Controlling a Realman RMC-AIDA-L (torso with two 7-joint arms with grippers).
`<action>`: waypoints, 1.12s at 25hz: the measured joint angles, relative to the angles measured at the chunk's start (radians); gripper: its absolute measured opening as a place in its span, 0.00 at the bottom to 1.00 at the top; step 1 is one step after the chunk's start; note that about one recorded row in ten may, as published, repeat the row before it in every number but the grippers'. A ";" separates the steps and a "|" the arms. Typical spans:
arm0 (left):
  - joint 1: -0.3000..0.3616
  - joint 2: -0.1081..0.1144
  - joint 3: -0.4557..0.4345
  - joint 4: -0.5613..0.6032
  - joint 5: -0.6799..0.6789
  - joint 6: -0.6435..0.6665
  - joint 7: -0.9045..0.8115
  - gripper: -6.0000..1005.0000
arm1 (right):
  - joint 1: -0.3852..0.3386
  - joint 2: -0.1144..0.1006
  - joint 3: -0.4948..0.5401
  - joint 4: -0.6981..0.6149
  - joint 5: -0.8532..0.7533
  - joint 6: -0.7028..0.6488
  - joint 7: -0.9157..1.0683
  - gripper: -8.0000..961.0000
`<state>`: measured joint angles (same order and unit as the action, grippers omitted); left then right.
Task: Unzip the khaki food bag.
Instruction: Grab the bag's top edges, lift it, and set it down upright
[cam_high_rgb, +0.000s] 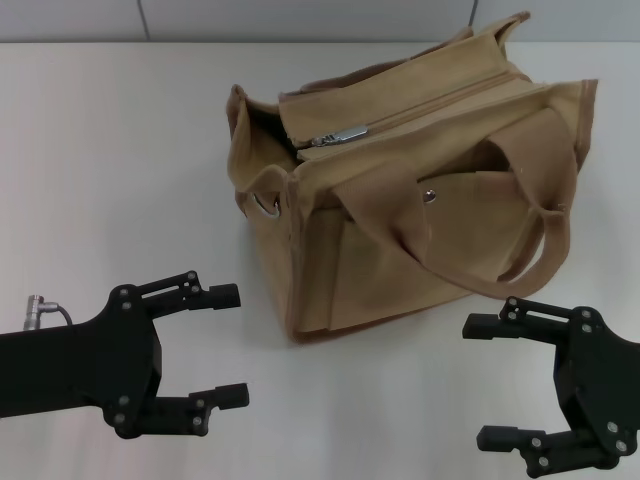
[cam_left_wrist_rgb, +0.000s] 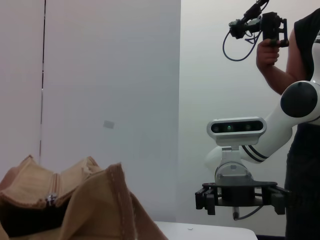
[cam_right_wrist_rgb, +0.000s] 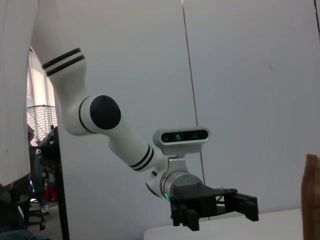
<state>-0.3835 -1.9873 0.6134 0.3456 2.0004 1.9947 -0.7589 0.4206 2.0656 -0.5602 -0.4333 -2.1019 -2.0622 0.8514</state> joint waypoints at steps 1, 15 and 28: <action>0.000 -0.002 0.000 0.000 0.000 0.000 0.000 0.83 | 0.000 0.000 0.000 0.000 0.000 0.000 0.000 0.89; -0.036 -0.051 -0.007 -0.006 -0.007 -0.050 -0.035 0.83 | -0.010 -0.001 0.059 0.004 0.009 0.002 0.002 0.89; -0.100 -0.082 -0.049 -0.078 -0.011 -0.267 -0.090 0.83 | -0.023 -0.002 0.104 0.006 0.010 0.015 0.003 0.89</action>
<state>-0.4834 -2.0688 0.5646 0.2672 1.9895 1.7275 -0.8484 0.3979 2.0636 -0.4557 -0.4276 -2.0922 -2.0469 0.8541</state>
